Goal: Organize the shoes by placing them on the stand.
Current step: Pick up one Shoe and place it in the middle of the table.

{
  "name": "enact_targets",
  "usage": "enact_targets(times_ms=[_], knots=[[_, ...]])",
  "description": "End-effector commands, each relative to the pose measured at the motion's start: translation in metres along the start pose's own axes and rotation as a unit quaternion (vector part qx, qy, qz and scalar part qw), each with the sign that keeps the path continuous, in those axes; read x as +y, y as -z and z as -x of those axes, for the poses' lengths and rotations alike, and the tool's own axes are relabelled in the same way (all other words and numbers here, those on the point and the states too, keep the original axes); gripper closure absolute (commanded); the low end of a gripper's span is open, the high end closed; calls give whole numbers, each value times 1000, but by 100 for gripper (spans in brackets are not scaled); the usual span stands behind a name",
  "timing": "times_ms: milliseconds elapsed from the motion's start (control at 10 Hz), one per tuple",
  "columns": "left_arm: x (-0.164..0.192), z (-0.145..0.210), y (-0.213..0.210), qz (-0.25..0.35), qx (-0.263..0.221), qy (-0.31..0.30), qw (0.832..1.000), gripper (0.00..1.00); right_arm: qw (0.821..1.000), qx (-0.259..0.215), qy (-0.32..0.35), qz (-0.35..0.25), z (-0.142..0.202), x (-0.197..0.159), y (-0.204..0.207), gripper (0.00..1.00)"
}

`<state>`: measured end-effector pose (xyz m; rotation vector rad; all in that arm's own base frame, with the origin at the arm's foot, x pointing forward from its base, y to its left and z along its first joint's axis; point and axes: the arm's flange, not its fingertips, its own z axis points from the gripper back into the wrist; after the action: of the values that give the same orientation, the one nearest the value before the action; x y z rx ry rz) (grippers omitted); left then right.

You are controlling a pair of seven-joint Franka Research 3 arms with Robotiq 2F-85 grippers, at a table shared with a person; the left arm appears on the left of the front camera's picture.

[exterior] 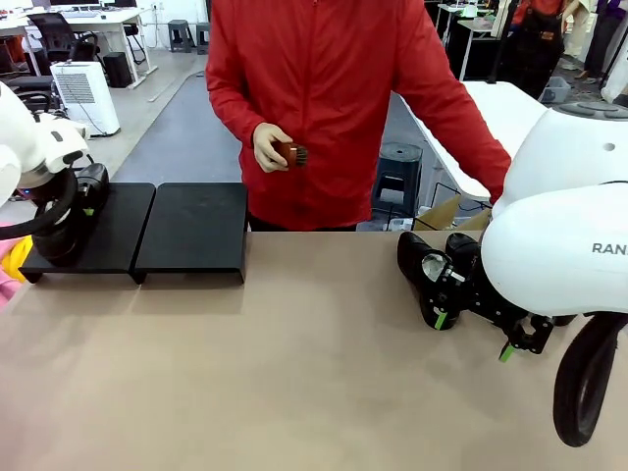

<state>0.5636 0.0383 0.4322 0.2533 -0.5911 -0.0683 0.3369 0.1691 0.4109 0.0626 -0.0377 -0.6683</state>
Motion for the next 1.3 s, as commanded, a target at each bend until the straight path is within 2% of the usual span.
enact_targets(times_ms=[0,400,500,600,900,1000,1200], knots=[[2,-4,-3,-1,-4,1,1000,0,1000,-2,-6,-5,-1,2,1,0],[0,-1,-1,0,-1,0,1000,0,1000,-2,-6,-5,-1,2,1,0],[-2,-2,-30,-31,-49,8,998,0,1000,-2,-6,-5,-1,2,1,0],[-3,-3,-47,-49,-73,13,996,0,1000,-2,-6,-5,-1,2,1,0],[1,2,-83,-81,-123,0,989,0,1000,-2,-6,-5,-1,2,1,0],[-1,7,-101,-55,-121,12,991,0,1000,-2,-6,-5,-1,2,1,0],[-26,29,-145,16,-117,100,988,0,1000,-2,-6,-5,-1,2,1,0]])
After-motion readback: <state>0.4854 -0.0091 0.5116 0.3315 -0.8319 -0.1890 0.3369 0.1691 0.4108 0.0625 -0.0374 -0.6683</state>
